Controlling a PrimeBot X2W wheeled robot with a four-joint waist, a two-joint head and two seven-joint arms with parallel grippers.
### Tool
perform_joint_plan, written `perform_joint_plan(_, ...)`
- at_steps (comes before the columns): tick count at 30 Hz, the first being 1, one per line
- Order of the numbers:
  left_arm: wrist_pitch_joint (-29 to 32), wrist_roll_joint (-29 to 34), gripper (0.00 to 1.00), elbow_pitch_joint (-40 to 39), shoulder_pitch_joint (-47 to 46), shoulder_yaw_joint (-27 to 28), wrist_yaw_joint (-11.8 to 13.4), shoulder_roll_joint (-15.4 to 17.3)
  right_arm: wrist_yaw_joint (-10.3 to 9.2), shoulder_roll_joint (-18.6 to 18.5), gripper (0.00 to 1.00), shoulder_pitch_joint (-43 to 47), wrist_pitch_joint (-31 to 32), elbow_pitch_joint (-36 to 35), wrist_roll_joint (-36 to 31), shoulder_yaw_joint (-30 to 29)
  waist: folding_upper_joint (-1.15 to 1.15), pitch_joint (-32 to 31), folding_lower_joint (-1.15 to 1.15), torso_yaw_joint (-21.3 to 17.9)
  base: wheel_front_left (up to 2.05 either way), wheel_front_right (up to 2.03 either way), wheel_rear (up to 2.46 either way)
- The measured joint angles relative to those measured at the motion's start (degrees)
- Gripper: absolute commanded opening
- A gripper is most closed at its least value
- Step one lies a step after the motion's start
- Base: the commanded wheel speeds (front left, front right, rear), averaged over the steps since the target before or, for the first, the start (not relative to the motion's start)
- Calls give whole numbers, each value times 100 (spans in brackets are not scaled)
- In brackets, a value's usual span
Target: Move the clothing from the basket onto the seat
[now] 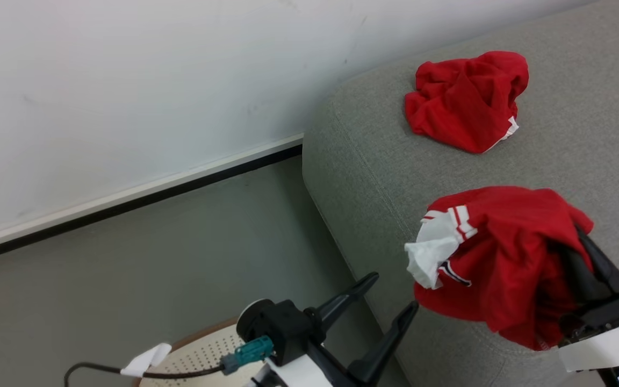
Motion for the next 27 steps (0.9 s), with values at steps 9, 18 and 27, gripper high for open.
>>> perform_joint_plan(9, 204, 312, 100, -181, -714, 64, 15, 144, 1, 133, 0, -1159, -248, 634, -287, -976, 0, 799, 1, 149, 0, 0, 0)
perform_joint_plan(18, 285, 449, 100, -348, -1415, 414, 63, 408, 1, -252, 0, -3463, -115, 2036, -542, -1774, 0, 1885, 2, 496, 0, 0, 0)
perform_joint_plan(27, 94, 467, 100, -556, -1357, 647, 302, 571, 1, -972, 0, -5264, 114, 3573, -1118, -2865, 0, 2657, 2, 985, 0, 0, 0)
